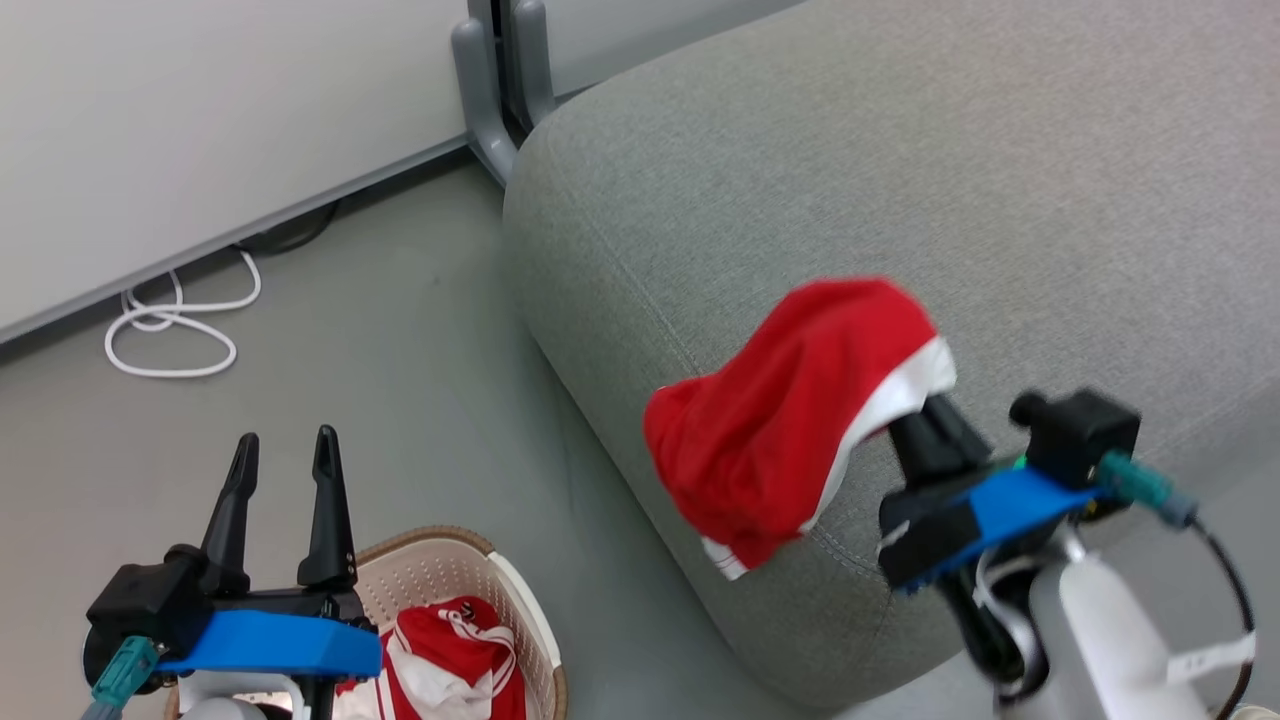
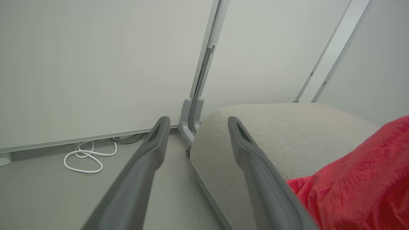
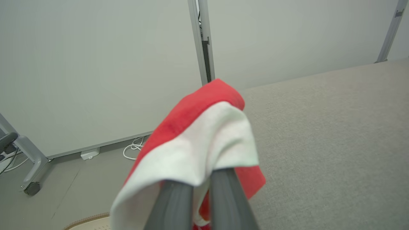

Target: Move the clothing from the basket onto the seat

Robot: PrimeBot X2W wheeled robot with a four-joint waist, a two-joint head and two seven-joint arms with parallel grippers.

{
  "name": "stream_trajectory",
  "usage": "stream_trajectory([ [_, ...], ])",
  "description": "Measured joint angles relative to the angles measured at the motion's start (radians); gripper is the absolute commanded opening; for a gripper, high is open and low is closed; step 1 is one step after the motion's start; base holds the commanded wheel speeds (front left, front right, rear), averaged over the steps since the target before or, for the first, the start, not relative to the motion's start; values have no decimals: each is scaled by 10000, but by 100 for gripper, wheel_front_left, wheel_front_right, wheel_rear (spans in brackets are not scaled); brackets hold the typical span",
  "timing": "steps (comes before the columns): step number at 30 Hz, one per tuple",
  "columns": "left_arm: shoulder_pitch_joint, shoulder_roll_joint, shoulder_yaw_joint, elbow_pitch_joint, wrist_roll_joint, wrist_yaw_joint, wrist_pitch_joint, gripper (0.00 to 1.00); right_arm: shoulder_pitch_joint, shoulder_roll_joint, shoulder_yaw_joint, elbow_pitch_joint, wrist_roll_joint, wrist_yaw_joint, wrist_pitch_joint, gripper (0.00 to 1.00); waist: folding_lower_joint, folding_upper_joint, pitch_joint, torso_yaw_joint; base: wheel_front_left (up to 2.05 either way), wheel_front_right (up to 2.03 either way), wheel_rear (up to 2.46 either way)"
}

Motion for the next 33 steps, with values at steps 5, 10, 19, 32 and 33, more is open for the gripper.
stream_trajectory([
  [5,-253,109,-19,-65,38,-25,15,100,-1642,-4,-631,-171,-167,0,736,0,0,0,497,178,0,0,0],
  [10,-766,270,-105,-447,173,-25,167,100,-3653,-165,-1728,-107,161,2,1802,0,0,0,1319,400,0,0,0],
  [19,-1833,640,-230,-1290,395,-84,548,100,-7369,-1091,-4857,938,157,0,2562,0,2,-1,3232,982,0,0,0],
  [32,-2977,1101,-489,-2441,650,-194,1045,100,-8937,-1174,-7630,3935,-1935,0,3124,0,3,-1,5768,1868,0,0,0],
  [33,-3006,1116,-506,-2439,652,-201,1043,100,-8904,-1137,-7705,4161,-2017,0,3122,0,3,-1,5877,1933,0,0,0],
])
